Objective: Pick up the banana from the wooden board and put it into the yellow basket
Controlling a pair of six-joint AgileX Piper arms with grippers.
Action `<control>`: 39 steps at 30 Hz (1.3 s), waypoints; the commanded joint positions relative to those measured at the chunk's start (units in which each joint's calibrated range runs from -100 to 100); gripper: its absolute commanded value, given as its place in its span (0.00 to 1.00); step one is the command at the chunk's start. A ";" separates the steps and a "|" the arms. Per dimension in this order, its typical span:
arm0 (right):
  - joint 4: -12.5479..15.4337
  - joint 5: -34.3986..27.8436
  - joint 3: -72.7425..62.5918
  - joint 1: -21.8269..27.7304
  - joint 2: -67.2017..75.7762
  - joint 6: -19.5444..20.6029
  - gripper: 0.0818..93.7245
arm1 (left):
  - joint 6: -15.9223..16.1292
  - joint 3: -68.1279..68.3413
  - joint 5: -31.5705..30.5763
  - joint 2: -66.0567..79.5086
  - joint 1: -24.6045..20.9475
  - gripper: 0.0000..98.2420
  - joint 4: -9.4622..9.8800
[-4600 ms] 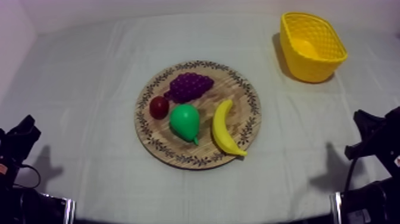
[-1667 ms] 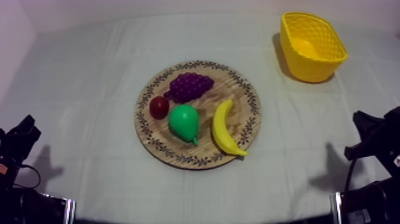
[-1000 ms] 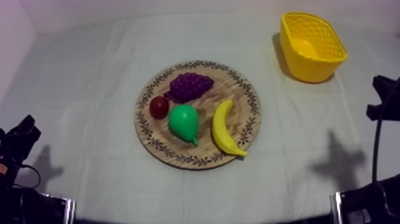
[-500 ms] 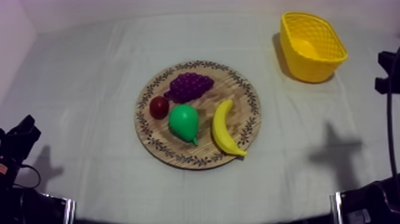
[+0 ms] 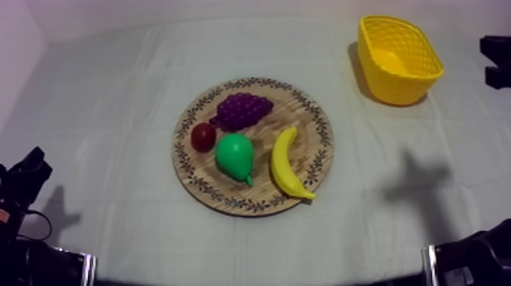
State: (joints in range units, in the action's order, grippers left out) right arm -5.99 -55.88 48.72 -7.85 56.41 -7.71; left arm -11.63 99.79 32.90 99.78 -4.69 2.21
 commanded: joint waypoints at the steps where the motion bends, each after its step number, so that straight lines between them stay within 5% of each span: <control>1: 0.44 -1.84 -3.49 -1.02 -1.41 -0.32 0.00 | -0.02 -0.01 0.00 0.05 0.02 0.00 -0.03; 21: 2.96 -16.45 -23.61 -10.52 -19.82 3.31 0.00 | -0.01 -0.01 0.00 0.05 0.02 0.00 -0.03; 39: -3.07 -24.81 -32.63 -22.85 -31.58 16.09 0.00 | -0.01 -0.01 0.00 0.05 0.02 0.00 -0.03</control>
State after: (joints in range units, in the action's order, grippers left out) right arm -8.54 -80.35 16.27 -29.44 25.19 6.34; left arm -11.63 99.79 32.90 99.78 -4.69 2.21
